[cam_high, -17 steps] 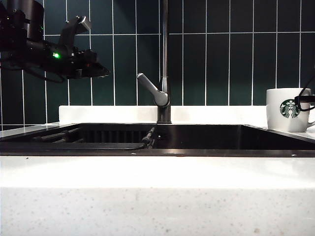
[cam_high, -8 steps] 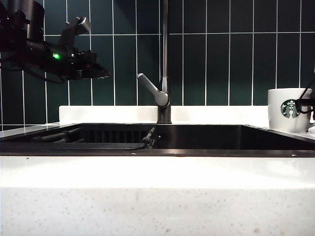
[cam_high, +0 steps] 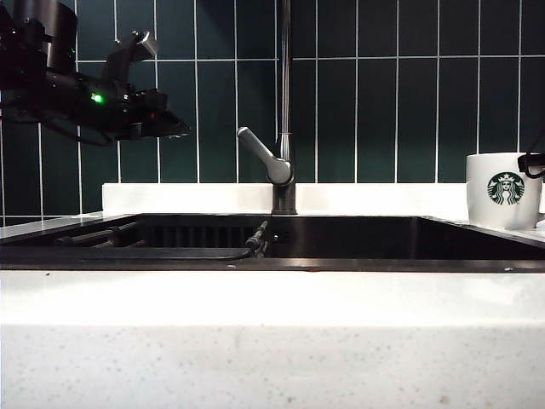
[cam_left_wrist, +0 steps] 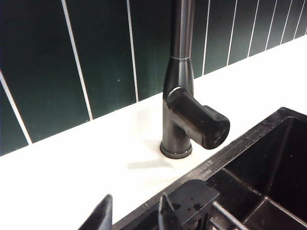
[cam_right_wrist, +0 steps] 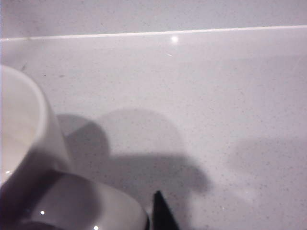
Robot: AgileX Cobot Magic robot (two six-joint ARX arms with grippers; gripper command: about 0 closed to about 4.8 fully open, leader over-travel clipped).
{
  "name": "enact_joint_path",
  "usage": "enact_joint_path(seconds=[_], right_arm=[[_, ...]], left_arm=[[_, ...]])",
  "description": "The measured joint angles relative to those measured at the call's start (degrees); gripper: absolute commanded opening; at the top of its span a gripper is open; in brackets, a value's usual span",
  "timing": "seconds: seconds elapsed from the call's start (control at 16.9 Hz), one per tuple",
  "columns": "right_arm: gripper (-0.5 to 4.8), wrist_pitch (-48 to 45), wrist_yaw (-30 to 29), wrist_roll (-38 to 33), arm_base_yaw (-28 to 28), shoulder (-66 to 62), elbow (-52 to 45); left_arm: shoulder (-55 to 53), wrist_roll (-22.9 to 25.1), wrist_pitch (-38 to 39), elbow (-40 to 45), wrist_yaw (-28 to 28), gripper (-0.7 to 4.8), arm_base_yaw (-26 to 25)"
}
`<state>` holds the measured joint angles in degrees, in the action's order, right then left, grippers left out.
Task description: Pick up the mug next to the sink, go to the faucet to get some water, pour the water into the sink, and finally put the mug back to its place.
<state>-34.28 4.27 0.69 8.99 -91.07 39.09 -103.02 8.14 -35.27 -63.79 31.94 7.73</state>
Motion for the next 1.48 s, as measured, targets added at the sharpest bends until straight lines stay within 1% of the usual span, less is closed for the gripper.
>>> enact_joint_path(seconds=[0.06, 0.18, 0.24, 0.41, 0.65, 0.83, 1.01, 1.13, 1.19, 1.3, 1.42, 1.48], right_arm=[[1.02, 0.0, 0.02, 0.02, 0.0, 0.0, 0.0], [0.57, 0.0, 0.02, 0.0, 0.02, 0.0, 0.02], [0.51, 0.11, 0.22, 0.26, 0.04, 0.0, 0.02], [0.49, 0.24, 0.22, 0.33, -0.04, -0.02, 0.02], [0.49, -1.09, -1.29, 0.35, -0.22, 0.37, -0.04], [0.49, -1.95, -1.88, 0.76, -0.66, 3.61, -0.11], [0.49, -4.83, -3.45, 0.72, -1.46, 6.82, 0.0], [0.49, -5.14, -5.97, 0.63, -2.99, 7.43, 0.48], [0.49, -2.95, -8.28, 0.39, -4.57, 7.1, 1.92], [0.49, -0.04, -10.25, 0.39, -6.86, 6.95, 4.81], [0.49, 2.82, -11.47, 0.35, -9.75, 6.84, 9.09], [0.49, 4.35, -11.74, 0.26, -12.22, 6.84, 12.22]], left_arm=[[0.0, 0.0, 0.0, 0.0, 0.0, 1.21, 0.0], [0.0, 0.0, 0.0, 0.0, 0.0, 1.21, 0.0], [0.0, 0.0, 0.0, 0.02, 0.0, 1.21, 0.0], [0.0, 0.0, 0.0, 0.0, 0.5, 1.21, 0.0], [0.0, 0.0, 0.0, 0.0, 4.46, 1.21, 0.02], [0.0, 0.0, 0.0, -0.13, 5.07, 1.21, 0.04], [-1.36, -0.02, 0.94, -3.74, 6.1, 1.21, 0.0], [-3.69, -0.02, 5.31, -9.01, 7.3, 1.21, 0.02], [-5.9, -0.02, 7.06, -12.66, 8.83, 1.21, 0.02], [-8.26, 0.0, 8.02, -16.06, 9.27, 1.21, 0.04], [-11.19, -0.02, 8.22, -20.02, 11.98, 1.22, 0.02], [-13.77, -0.02, 9.86, -23.19, 14.67, 1.22, 0.02]])
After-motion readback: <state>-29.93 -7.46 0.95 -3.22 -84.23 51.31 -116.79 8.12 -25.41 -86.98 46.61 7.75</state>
